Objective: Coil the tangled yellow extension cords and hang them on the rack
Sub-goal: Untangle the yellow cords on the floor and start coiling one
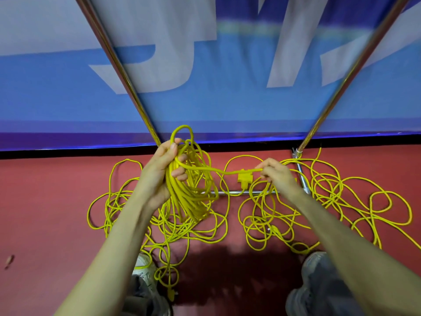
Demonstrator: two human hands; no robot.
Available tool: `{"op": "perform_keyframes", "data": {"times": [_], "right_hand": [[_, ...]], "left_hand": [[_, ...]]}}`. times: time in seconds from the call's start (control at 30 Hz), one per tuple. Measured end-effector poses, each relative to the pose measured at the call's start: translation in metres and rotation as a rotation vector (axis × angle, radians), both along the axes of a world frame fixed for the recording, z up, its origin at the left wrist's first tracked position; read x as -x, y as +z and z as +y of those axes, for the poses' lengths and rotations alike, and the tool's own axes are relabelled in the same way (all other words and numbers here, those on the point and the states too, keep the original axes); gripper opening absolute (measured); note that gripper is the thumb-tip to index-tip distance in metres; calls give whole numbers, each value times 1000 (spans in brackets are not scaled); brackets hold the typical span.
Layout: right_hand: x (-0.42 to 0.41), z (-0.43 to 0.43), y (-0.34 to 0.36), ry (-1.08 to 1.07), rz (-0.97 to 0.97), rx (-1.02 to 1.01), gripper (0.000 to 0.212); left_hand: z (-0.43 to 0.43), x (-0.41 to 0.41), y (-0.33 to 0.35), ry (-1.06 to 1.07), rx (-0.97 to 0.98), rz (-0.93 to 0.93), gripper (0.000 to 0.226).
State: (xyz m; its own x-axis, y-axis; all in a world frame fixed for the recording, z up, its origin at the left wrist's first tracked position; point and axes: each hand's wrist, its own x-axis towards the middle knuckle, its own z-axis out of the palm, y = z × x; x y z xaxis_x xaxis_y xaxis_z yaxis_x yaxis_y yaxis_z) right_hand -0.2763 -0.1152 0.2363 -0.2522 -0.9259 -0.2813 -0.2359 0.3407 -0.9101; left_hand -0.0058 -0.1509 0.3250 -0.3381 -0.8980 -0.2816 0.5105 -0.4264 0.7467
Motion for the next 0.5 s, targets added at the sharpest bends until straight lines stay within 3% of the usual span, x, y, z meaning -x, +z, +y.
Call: {"op": "perform_keyframes", "data": {"times": [0.07,0.13,0.23,0.3,0.37,0.43,0.5], "right_hand": [[-7,7,-12,225,237,4,24],[-20,14,-19,405,327,18,17],[-47,19,-1,557,169,101,47],[-69,20,19,622,14,107,30],[-87,23,31,591,-60,147,13],[-91,24,31,481,-23,227,25],[-87,22,35,352,-46,264,18]], "left_hand": [[1,1,0,-34,7,13,14],[0,3,-2,-26,3,36,15],[1,9,-7,9,-17,29,13],[5,16,-9,6,-17,6,13],[8,20,-11,-7,-5,-1,14],[9,21,-12,1,-1,-15,16],[9,21,-13,22,9,-73,21]]}}
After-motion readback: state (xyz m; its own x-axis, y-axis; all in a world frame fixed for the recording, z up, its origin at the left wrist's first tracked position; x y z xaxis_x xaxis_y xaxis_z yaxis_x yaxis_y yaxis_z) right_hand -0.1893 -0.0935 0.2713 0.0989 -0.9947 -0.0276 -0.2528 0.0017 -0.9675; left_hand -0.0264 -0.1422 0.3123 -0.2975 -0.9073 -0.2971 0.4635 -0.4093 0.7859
